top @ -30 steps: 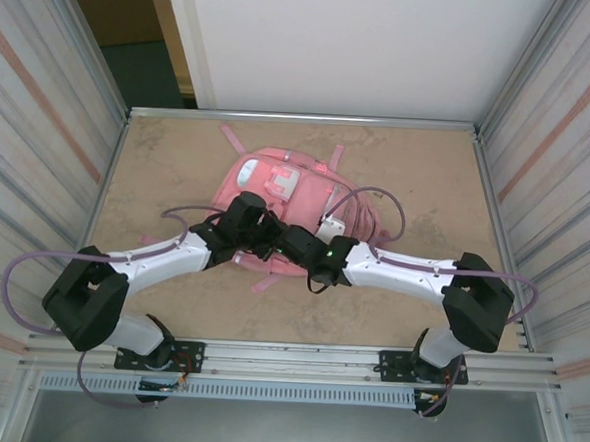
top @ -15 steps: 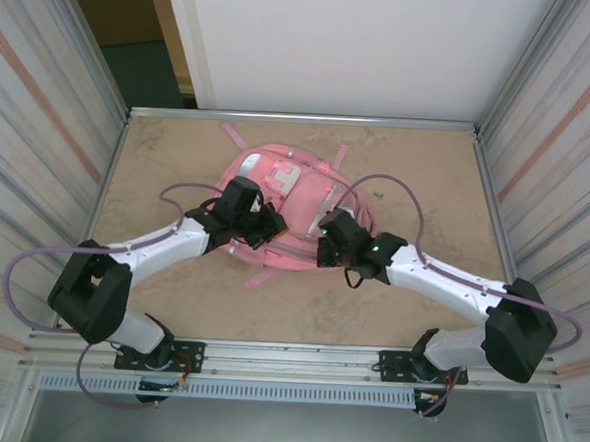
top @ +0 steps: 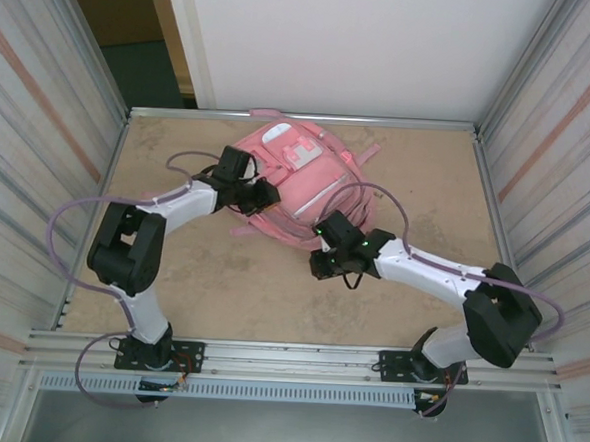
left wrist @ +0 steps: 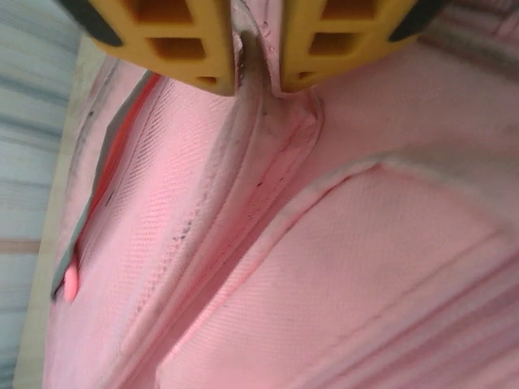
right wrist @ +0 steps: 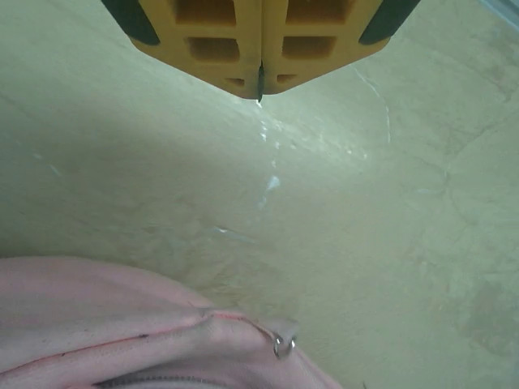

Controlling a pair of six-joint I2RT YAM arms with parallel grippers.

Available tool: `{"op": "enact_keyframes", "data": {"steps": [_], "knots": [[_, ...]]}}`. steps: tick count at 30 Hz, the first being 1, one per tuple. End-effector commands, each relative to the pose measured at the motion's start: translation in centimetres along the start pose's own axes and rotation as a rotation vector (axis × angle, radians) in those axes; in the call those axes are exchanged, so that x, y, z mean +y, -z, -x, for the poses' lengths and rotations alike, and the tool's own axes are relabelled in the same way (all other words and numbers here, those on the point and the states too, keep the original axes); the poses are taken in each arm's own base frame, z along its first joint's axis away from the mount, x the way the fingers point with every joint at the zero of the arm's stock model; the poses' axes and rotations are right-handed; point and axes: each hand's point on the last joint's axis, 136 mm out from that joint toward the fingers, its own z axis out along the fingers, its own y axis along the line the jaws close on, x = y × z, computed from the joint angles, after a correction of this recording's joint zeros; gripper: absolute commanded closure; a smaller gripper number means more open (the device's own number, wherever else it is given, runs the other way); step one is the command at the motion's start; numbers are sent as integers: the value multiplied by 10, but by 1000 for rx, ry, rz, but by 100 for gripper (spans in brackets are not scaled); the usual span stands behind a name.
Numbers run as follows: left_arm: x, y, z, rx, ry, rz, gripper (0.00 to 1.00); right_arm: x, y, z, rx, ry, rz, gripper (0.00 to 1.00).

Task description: Pack books, pencil case, and school supplies into a backpack

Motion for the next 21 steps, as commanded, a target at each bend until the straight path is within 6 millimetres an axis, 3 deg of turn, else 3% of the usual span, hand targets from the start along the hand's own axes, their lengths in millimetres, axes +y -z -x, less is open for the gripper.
{"op": "enact_keyframes", "data": {"steps": [1, 6, 9, 15, 21], "knots": [[-8, 25, -18, 17, 18, -23, 72, -2, 10, 19, -49, 69, -37, 60], [-12, 43, -46, 0, -22, 18, 65, -7, 28, 42, -83, 108, 32, 41], [-13, 39, -59, -21, -2, 46, 60, -11, 29, 60, -117, 117, 53, 37], [-10, 20, -57, -67, 100, 64, 57, -12, 10, 81, -108, 157, 62, 35], [-11, 4, -53, -111, 150, 82, 55, -18, -19, 87, -56, 203, 28, 37]]}}
